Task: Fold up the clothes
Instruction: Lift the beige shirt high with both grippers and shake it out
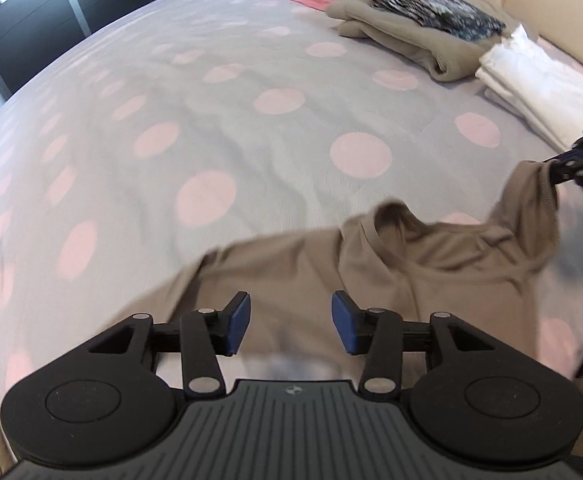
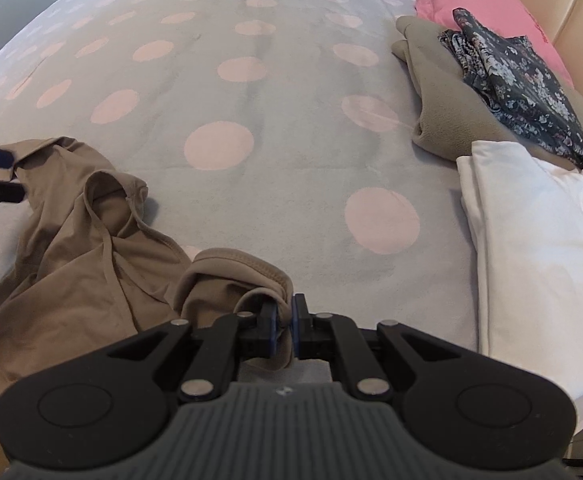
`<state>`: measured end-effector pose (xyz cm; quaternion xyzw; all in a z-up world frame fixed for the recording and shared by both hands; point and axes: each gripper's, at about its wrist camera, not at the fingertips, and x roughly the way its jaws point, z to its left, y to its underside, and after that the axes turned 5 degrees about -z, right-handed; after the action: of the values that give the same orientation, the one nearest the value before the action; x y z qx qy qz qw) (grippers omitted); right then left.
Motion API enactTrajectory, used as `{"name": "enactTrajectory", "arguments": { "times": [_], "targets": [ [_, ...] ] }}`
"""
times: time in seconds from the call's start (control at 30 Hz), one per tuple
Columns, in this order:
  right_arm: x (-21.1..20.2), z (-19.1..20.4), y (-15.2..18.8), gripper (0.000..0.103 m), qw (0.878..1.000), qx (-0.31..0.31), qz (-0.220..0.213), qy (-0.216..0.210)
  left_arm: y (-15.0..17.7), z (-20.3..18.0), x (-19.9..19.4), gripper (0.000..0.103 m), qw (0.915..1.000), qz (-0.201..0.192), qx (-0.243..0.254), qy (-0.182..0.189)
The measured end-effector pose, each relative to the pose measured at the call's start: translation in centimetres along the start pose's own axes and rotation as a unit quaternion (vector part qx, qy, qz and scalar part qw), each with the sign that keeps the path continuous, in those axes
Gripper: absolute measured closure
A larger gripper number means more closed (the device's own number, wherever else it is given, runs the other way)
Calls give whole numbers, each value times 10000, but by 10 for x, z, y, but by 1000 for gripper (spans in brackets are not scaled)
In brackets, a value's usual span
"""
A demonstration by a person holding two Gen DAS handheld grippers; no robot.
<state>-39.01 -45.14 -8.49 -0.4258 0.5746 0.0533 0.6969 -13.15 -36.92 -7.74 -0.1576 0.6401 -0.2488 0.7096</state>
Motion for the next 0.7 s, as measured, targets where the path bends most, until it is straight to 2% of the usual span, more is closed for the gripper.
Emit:
{"name": "enactTrajectory", "arguments": {
  "times": [0.17, 0.23, 0.37, 0.4, 0.43, 0.5, 0.53, 0.63, 0.7],
  "targets": [
    [6, -4, -4, 95, 9996, 130, 82, -249, -20, -11, 46, 56, 9957, -2, 906, 208],
    [9, -6, -5, 95, 9993, 168, 118, -297, -21, -16, 61, 52, 9938, 72, 1067, 306],
    [16, -14, -5, 94, 9988, 332, 244, -282, -21, -26, 91, 53, 9902, 257, 1278, 508],
    [17, -16, -5, 94, 9985, 384, 260, -275, -20, -26, 93, 56, 9903, 281, 1236, 569],
    [18, -19, -5, 94, 9983, 435, 277, -267, -20, -26, 91, 71, 9911, 288, 1128, 638],
    [20, -23, -5, 95, 9978, 537, 309, -252, -18, -26, 87, 88, 9922, 273, 973, 725],
    [20, -24, -5, 95, 9976, 570, 308, -246, -16, -27, 83, 103, 9925, 232, 969, 706],
    [16, -24, -7, 95, 9978, 580, 230, -243, -10, -24, 68, 103, 9956, 84, 789, 502],
    [12, -23, -9, 95, 9981, 561, 133, -210, -10, -11, 50, 103, 9989, -63, 381, 266]
  ]
}}
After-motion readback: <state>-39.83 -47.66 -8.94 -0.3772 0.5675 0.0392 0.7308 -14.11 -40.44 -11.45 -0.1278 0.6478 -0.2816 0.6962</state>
